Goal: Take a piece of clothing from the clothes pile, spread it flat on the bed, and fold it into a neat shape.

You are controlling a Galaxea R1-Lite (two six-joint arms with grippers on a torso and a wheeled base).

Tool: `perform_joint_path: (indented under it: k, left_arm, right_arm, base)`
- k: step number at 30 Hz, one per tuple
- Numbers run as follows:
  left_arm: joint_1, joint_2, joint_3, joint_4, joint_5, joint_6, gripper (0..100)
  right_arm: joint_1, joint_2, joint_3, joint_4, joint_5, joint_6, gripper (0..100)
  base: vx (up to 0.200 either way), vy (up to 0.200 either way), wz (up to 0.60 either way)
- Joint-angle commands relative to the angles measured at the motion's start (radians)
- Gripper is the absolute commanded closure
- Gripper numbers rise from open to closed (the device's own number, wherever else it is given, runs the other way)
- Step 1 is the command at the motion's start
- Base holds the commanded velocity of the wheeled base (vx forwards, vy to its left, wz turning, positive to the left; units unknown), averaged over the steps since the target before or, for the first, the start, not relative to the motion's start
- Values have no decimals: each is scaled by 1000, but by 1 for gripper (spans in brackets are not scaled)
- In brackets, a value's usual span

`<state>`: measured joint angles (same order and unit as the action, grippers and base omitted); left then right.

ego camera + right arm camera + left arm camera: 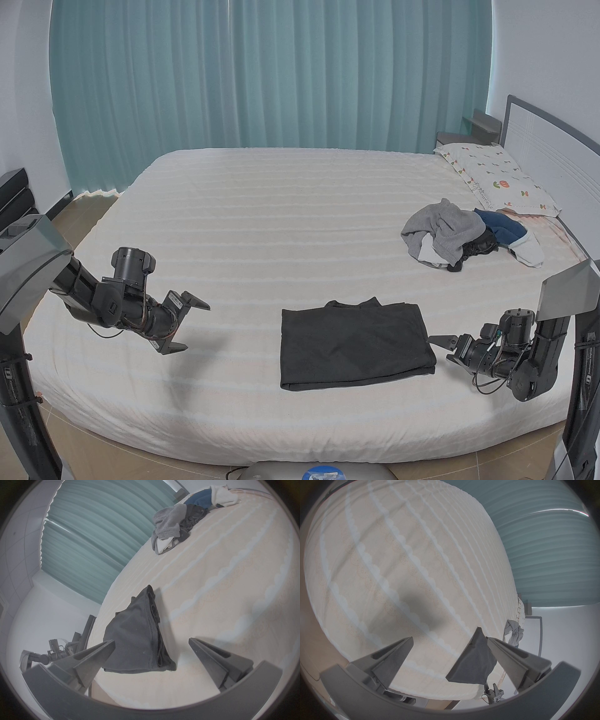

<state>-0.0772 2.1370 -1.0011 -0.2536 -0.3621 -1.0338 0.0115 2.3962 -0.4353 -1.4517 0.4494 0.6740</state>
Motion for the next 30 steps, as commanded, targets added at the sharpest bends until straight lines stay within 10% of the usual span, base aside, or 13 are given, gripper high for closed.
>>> perform_joint_path:
  k: [1, 30]
  left_arm:
    - [-10, -6, 4, 2, 0, -8, 0]
    - [-21, 15, -67, 7, -14, -17, 0]
  right_arm:
    - [-5, 20, -22, -1, -1, 2, 0]
    - [-13, 31, -36, -1, -3, 2, 0]
  base:
    - [0, 0, 0]
    - [-62, 0, 0]
